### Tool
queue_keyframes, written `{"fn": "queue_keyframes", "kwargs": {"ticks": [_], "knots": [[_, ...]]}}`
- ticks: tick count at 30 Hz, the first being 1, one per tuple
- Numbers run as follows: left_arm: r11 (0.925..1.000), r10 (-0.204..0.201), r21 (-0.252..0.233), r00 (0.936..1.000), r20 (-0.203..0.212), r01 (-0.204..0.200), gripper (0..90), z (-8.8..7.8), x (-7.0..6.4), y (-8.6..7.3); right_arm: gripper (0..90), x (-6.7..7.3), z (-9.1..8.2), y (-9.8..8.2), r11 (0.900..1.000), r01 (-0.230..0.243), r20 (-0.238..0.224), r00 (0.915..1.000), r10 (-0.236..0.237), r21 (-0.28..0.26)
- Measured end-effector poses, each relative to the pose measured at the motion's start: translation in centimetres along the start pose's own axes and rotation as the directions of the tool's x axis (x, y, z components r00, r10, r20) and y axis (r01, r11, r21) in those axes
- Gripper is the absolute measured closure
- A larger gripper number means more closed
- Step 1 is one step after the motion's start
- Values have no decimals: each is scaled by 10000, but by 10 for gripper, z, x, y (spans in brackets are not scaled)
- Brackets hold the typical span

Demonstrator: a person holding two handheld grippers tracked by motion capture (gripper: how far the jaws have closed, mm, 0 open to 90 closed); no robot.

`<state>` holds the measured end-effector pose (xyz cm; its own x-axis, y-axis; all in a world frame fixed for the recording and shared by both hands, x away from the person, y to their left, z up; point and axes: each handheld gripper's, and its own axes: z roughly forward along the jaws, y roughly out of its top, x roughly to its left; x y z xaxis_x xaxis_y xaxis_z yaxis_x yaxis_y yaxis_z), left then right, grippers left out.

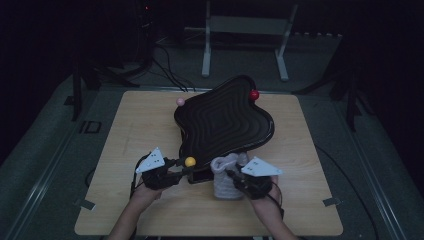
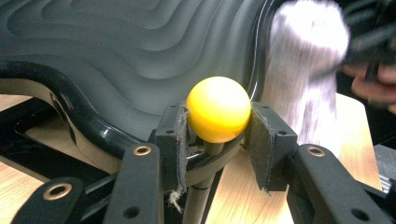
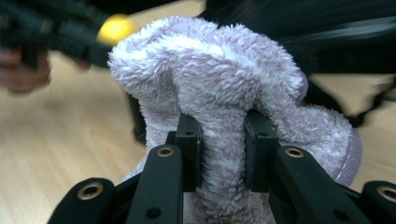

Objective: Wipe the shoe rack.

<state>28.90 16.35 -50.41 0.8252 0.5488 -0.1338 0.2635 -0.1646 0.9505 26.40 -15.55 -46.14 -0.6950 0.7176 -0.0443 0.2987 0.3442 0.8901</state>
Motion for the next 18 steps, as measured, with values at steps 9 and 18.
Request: {"fn": "queue_keyframes", "kwargs": {"ticks": [9, 18], "knots": [[10000, -24, -41, 10000, 56, 24, 604, 0, 1, 0, 720, -39, -62, 23, 9905, -177, 1616, 9860, 398, -1362], [9999, -64, -123, 9999, 86, 65, 604, 0, 2, -1, 721, -66, -63, 13, 9919, -375, 2698, 9604, 694, -1215]]}}
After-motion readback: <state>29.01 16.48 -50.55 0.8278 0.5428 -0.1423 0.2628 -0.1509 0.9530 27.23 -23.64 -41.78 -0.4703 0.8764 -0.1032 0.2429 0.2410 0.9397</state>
